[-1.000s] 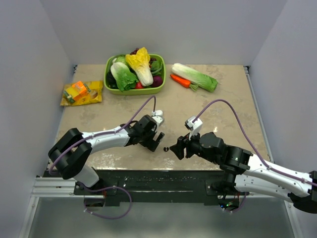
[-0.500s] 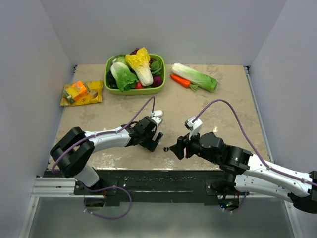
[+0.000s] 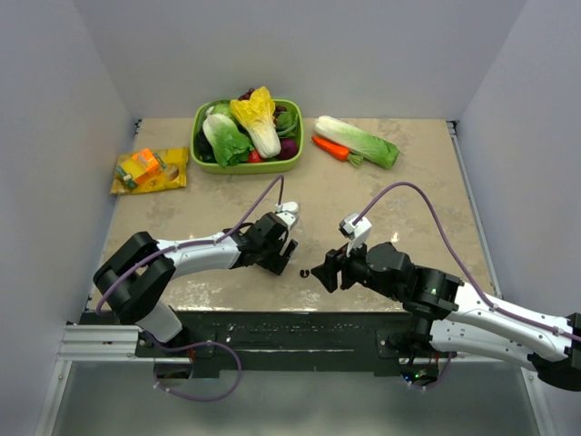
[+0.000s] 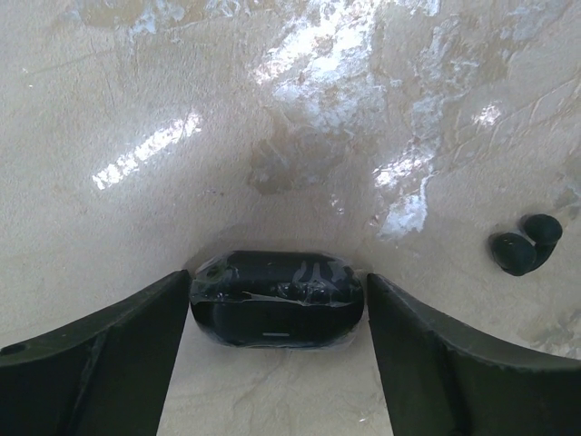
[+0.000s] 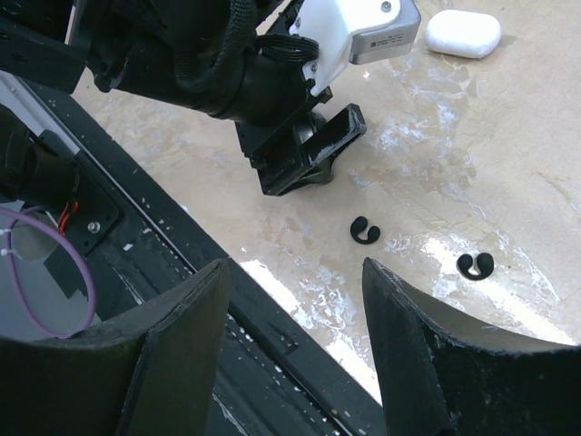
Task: Insert the wireless bluetooth earbuds into the charging case
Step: Pick up the charging case at the center of the board.
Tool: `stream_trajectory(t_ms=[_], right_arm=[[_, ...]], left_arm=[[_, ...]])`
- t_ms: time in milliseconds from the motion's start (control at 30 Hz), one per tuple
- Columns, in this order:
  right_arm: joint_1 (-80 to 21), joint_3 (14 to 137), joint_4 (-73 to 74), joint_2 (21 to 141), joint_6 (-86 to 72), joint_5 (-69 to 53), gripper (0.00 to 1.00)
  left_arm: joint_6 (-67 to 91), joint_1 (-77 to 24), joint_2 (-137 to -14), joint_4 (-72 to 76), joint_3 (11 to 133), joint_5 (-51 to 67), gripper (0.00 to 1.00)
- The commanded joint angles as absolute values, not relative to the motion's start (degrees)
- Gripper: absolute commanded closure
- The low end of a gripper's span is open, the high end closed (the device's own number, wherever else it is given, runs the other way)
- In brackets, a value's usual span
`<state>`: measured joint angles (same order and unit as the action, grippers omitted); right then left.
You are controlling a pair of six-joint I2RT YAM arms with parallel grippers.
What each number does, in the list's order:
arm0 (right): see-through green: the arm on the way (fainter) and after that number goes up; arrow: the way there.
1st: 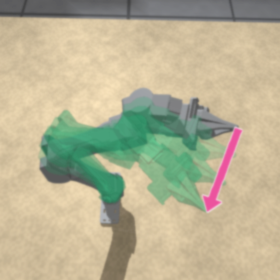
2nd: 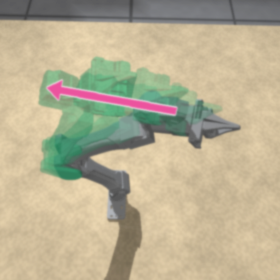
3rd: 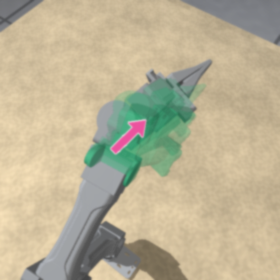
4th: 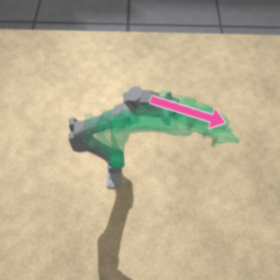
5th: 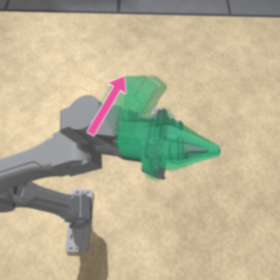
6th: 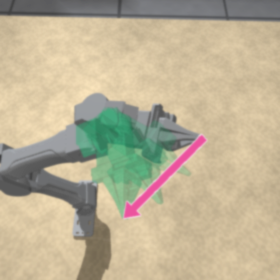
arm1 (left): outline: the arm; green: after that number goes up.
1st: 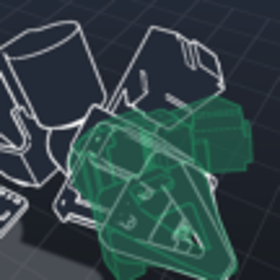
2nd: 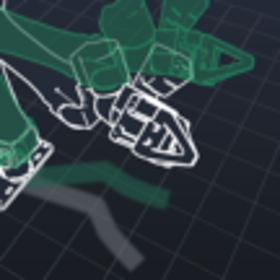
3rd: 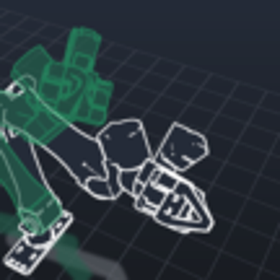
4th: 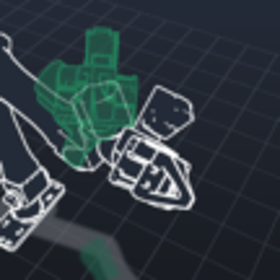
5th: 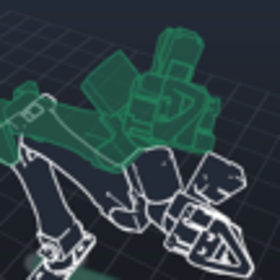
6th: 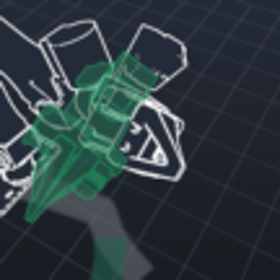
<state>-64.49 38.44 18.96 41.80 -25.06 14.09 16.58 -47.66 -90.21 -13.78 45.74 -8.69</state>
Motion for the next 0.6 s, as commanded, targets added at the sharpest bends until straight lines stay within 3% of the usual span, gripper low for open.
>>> stream_trajectory(t_ms=[0, 167, 567], right_arm=[[-64.6, 38.5, 18.5, 40.5, -25.5, 15.5, 0.36], [-64.6, 38.3, 18.5, 40.8, -25.7, 15.7, 0.36], [-64.7, 38.1, 18.5, 40.4, -25.8, 16.0, 0.36]], left_arm=[[17.9, -47.8, -90.8, -13.6, 44.6, -7.8, 0.14], [19.0, -48.2, -90.6, -15.4, 44.7, -9.0, 0.1], [21.3, -49.0, -89.5, -17.2, 44.3, -11.5, 0.1]])
